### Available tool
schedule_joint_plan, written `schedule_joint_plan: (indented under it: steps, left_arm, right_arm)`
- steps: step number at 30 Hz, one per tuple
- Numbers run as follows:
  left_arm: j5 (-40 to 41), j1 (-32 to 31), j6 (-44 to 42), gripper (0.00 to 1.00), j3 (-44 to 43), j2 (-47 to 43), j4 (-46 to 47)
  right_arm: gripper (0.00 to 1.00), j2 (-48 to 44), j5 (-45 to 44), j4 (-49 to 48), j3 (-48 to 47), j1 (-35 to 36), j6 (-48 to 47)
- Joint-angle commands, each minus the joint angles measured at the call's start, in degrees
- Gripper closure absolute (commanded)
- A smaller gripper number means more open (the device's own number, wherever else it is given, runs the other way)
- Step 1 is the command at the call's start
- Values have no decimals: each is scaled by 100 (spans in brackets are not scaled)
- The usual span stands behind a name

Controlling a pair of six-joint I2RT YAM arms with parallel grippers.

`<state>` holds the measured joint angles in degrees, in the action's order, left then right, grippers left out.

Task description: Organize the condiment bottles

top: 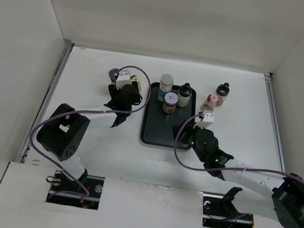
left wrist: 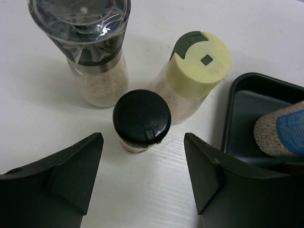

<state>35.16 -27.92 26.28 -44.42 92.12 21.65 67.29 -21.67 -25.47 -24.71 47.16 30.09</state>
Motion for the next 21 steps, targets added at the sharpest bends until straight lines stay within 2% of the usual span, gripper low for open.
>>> schedule_joint_plan:
  steps: [1, 7, 12, 16, 21]
  left_arm:
    - [184, 55, -255, 34, -443, 201, 331]
    - [255, 63, -343, 45, -813, 649, 410]
    - [272, 81, -352, 72, -840, 738, 454]
    - [281, -112, -387, 80, -542, 19, 305]
    - [290, -402, -379, 80, -111, -1106, 86]
  right_arm:
    - [36, -172, 234, -634, 80, -88, 103]
    - [33, -172, 286, -669, 142, -203, 111]
    - [29, -207, 260, -669, 177, -282, 129]
    - [27, -312, 146, -722, 282, -404, 199]
    - [26, -374, 111, -722, 344, -501, 261]
